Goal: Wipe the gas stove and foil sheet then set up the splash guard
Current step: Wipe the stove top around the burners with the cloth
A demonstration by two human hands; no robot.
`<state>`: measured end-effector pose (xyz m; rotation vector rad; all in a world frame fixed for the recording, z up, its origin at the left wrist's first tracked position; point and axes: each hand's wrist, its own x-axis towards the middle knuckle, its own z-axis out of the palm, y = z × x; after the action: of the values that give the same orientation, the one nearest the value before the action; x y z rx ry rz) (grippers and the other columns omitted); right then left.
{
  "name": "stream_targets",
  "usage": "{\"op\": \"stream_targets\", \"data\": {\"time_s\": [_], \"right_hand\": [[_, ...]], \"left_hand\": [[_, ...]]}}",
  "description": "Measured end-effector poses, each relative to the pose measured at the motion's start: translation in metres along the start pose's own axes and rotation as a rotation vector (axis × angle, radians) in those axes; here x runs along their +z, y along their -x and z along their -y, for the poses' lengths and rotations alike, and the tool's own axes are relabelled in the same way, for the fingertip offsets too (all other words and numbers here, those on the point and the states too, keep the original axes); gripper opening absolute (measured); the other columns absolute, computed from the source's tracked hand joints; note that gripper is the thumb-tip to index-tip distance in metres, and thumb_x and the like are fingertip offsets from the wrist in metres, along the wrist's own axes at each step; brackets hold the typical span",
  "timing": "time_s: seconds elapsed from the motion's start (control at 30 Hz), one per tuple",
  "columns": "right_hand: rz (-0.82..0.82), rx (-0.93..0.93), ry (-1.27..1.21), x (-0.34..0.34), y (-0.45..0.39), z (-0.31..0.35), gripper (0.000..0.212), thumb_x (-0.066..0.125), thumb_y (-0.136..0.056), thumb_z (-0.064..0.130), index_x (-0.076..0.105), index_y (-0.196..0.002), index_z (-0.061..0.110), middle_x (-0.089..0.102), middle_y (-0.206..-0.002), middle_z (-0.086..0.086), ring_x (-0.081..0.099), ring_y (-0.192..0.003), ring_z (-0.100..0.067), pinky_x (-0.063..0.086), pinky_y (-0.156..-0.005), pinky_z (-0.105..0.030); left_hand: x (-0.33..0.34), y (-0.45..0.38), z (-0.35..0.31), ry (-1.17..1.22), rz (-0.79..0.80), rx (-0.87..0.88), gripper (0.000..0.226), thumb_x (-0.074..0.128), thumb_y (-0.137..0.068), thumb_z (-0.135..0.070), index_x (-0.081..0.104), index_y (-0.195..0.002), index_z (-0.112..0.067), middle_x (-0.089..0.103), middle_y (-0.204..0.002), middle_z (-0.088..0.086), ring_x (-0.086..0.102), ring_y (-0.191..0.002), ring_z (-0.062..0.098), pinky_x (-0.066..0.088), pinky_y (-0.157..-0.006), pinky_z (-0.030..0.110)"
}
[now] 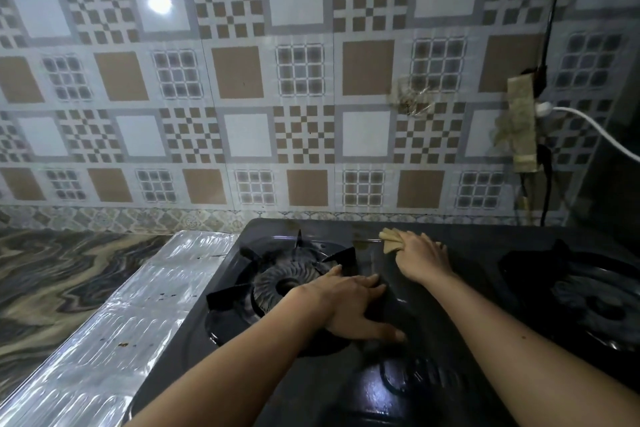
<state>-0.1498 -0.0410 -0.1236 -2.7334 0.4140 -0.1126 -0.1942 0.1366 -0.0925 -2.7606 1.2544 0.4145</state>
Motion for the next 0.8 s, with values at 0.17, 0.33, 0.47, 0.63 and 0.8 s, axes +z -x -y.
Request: {"op": "stream_targets", "data": {"time_s": [0.17,0.33,0.47,0.63,0.8], "right_hand": [[0.056,-0.07,0.032,0.0,-0.007,0.004,0.059,0.037,-0.095,0.015,0.023,-0.151,0.029,0.021,-0.159,0.003,0.012,-0.147,-0.025,0.008,-0.119,-0.05],[0.195,-0.321,-0.069,0.003,-0.014,0.021,0.065,0.038,-0.087,0.005,0.038,-0.144,0.037,0.028,-0.156,0.01,0.016,-0.147,-0.018,0.008,-0.119,-0.045],[0.237,-0.415,-0.104,0.001,-0.014,0.021,0.065,0.038,-0.083,-0.001,0.048,-0.139,0.032,0.036,-0.152,0.009,0.019,-0.146,-0.017,0.009,-0.12,-0.041],[0.257,-0.407,-0.13,-0.004,-0.024,0.008,0.061,0.041,-0.079,0.004,0.055,-0.133,0.029,0.046,-0.147,0.002,0.029,-0.143,-0.017,0.022,-0.118,-0.04],[0.226,-0.387,-0.109,-0.02,-0.035,0.015,0.05,0.044,-0.083,0.005,0.063,-0.124,0.026,0.054,-0.139,-0.006,0.046,-0.129,-0.026,0.039,-0.106,-0.041]], "left_hand": [[0.002,-0.002,0.002,0.012,-0.019,0.021,0.09,0.035,-0.085,-0.075,0.013,-0.154,-0.021,0.007,-0.162,-0.001,0.015,-0.148,0.016,0.001,-0.119,0.048],[0.001,-0.003,0.003,0.02,0.0,0.011,0.089,0.036,-0.086,-0.073,0.014,-0.154,-0.021,0.007,-0.162,-0.001,0.015,-0.148,0.016,0.004,-0.119,0.044],[-0.003,-0.002,0.002,0.058,0.014,0.0,0.086,0.038,-0.086,-0.072,0.016,-0.153,-0.023,0.007,-0.162,-0.003,0.02,-0.147,0.02,0.012,-0.119,0.041],[0.001,-0.001,0.005,0.058,0.025,-0.015,0.086,0.037,-0.085,-0.074,0.015,-0.153,-0.027,0.006,-0.162,-0.006,0.017,-0.147,0.019,0.011,-0.12,0.04],[0.003,-0.002,0.006,0.064,0.01,-0.012,0.086,0.036,-0.086,-0.073,0.016,-0.153,-0.025,0.006,-0.162,-0.006,0.014,-0.148,0.014,0.004,-0.121,0.043]]}}
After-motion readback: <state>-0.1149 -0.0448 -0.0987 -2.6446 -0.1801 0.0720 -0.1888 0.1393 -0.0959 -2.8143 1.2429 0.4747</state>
